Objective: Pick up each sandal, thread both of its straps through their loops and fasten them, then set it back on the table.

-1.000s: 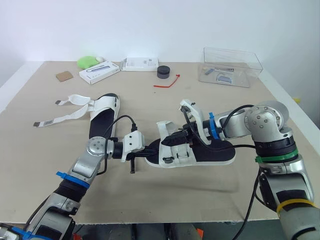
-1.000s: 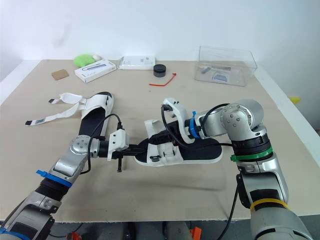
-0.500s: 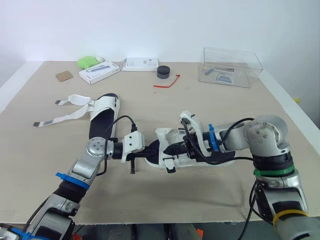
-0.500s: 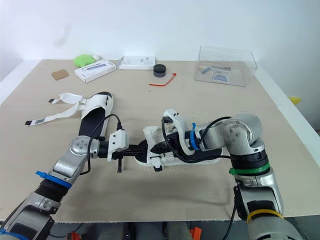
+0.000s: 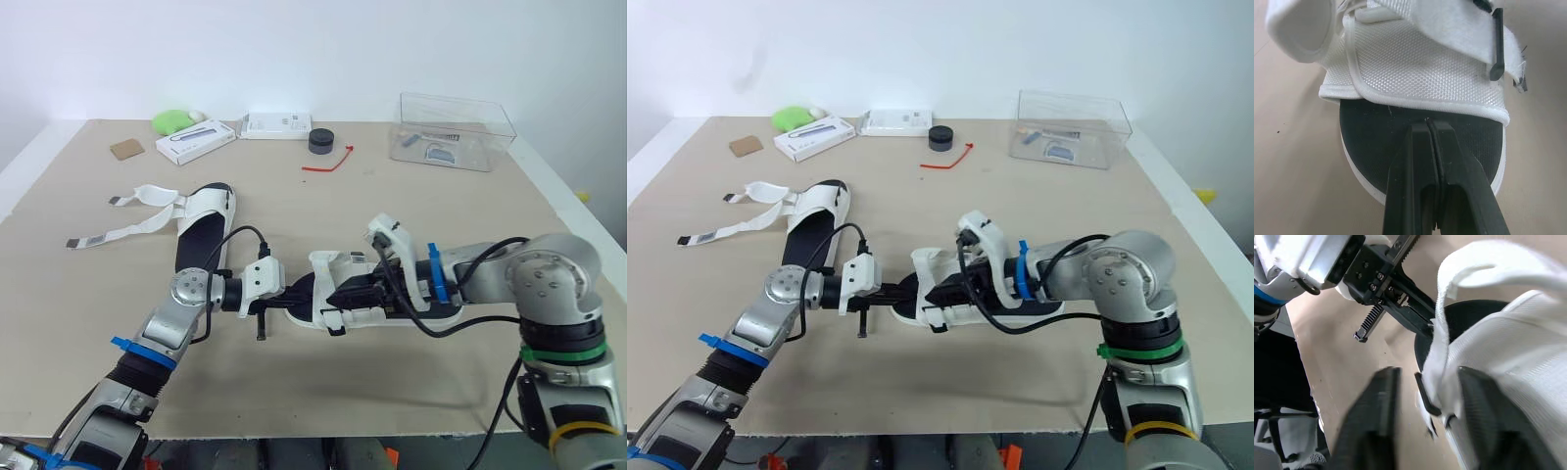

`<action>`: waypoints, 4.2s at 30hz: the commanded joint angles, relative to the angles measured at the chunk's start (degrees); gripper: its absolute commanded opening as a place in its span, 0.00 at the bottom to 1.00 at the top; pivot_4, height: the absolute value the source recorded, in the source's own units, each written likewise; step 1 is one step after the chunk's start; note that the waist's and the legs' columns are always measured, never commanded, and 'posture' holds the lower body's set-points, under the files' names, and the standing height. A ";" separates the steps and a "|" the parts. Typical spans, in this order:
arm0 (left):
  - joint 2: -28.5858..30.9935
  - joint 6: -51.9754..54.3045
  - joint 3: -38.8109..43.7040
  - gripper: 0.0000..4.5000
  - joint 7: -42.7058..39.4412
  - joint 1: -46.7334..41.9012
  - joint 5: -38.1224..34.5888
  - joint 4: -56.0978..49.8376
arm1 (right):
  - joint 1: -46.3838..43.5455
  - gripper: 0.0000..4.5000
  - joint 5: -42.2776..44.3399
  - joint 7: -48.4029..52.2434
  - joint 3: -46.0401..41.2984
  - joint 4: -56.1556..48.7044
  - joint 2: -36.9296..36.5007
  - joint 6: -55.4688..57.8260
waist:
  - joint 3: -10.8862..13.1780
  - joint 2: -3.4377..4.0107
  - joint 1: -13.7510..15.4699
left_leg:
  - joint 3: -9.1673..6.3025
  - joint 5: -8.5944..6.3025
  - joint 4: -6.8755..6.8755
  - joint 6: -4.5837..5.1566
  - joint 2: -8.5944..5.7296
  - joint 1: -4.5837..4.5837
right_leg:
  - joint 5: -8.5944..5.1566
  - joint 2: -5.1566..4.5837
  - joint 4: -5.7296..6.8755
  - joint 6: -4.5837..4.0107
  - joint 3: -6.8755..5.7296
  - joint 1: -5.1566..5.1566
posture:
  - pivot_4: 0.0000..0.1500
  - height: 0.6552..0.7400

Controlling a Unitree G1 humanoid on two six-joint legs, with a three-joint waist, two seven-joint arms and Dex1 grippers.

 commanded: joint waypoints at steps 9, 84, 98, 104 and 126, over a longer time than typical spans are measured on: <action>0.25 0.64 -1.97 0.00 -1.08 0.18 2.15 3.17 | 11.23 0.76 10.28 8.63 -4.51 -8.21 -5.50 0.42 | -0.01 -0.02 0.09 | -0.13 0.00 -0.01 0.01 0.01 0.01 | -0.03 0.00 -0.02 -0.01 -0.02 0.05 | 1.00 1.00; 0.25 -5.70 -2.25 0.00 -3.09 -3.85 4.16 10.39 | 11.43 0.99 -77.11 26.72 23.83 20.77 -15.57 -154.48 | 0.04 -0.03 -0.06 | 0.68 0.18 0.09 0.21 -0.06 0.60 | -0.13 0.04 0.07 0.27 0.45 0.22 | 1.00 1.00; 0.43 -4.08 -2.07 0.00 -2.44 -2.59 4.04 8.31 | 6.62 0.99 -79.15 23.30 27.86 23.09 -13.04 -158.71 | 0.05 -0.05 -0.10 | 0.93 0.18 -0.02 0.22 0.03 0.85 | 0.15 0.12 0.11 -0.25 0.70 0.28 | 1.00 1.00; 0.49 -3.84 -1.98 0.00 -2.32 -2.35 4.06 8.20 | 6.72 0.94 -78.50 24.10 29.10 23.03 -13.52 -157.25 | 0.05 -0.05 -0.10 | 0.92 0.18 -0.04 0.22 0.04 0.88 | 0.14 0.13 0.11 -0.26 0.70 0.29 | 1.00 1.00; 0.05 -3.54 -2.18 0.00 -1.80 -1.51 4.12 7.52 | 6.80 0.01 -22.76 20.63 19.20 4.88 -6.32 -71.54 | 0.03 -0.08 -0.03 | 0.92 0.23 -0.01 0.14 0.21 0.92 | 0.33 -0.24 0.15 -0.55 0.52 0.31 | 1.00 1.00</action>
